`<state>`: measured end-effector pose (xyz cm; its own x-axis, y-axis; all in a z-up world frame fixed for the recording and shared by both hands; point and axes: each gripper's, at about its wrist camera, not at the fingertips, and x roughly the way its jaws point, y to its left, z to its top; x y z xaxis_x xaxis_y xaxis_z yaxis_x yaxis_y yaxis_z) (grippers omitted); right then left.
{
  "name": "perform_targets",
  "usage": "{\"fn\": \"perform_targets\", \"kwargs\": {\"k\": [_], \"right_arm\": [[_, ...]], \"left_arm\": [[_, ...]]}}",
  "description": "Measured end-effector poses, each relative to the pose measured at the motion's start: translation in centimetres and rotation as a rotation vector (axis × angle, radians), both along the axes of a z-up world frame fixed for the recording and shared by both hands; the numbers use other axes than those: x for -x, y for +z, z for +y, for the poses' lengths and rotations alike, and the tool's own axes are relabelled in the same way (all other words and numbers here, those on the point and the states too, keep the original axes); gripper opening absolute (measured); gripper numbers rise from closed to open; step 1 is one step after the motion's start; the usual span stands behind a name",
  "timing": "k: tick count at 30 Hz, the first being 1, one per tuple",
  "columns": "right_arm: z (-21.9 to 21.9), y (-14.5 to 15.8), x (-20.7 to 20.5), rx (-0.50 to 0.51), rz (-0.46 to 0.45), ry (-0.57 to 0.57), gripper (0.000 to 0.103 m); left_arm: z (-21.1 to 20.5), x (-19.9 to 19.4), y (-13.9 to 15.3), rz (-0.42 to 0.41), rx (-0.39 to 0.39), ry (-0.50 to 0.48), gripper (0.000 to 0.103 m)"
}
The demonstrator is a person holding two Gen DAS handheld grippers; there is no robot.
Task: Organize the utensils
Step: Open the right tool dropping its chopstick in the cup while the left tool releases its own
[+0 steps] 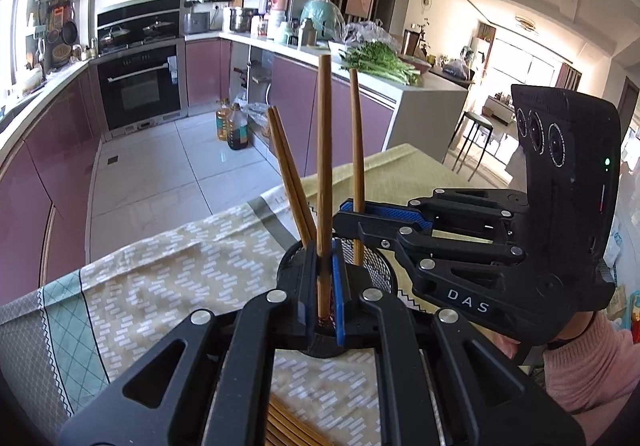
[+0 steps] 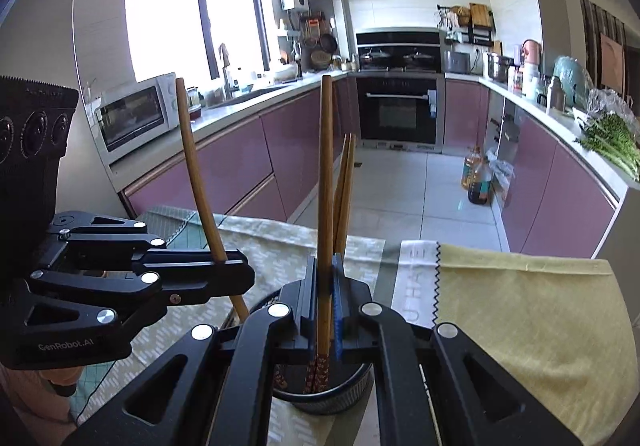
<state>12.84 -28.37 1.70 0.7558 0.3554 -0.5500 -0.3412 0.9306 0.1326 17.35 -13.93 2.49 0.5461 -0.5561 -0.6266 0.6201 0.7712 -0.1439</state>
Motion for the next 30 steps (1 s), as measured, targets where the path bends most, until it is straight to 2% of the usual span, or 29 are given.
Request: {"fn": "perform_targets", "kwargs": {"k": [11,13,16,21,23,28,30], "right_arm": [[-0.7,-0.9,-1.9,-0.026,0.06,-0.025,0.006],[-0.9,-1.2,-2.4,-0.035,0.067,-0.034,0.007],[-1.2,-1.5,-2.7,-0.05,0.075,-0.053,0.008],[-1.5,-0.9,-1.5,-0.067,0.034,-0.061,0.011],[-1.3,-0.2,-0.1,-0.064,-0.007,-0.048,0.015],[-0.2,1.1,3.9,-0.066,-0.094,0.035,0.029],[0.3,0.9,5.3,-0.066,-0.101,0.075,0.031]], "left_arm": [[-0.6,-2.6,-1.4,0.061,-0.001,0.029,0.008],[-0.6,-2.9,-1.6,0.068,0.003,0.036,0.015],[-0.6,-2.7,-1.9,0.06,0.003,0.048,0.015],[0.7,-1.2,-1.3,-0.012,0.01,0.105,0.021],[2.0,0.2,-0.6,-0.065,0.035,0.134,0.032],[5.3,4.3,0.7,-0.163,0.103,0.166,0.048],[6.3,5.9,0.5,-0.194,0.097,0.175,0.05]]}}
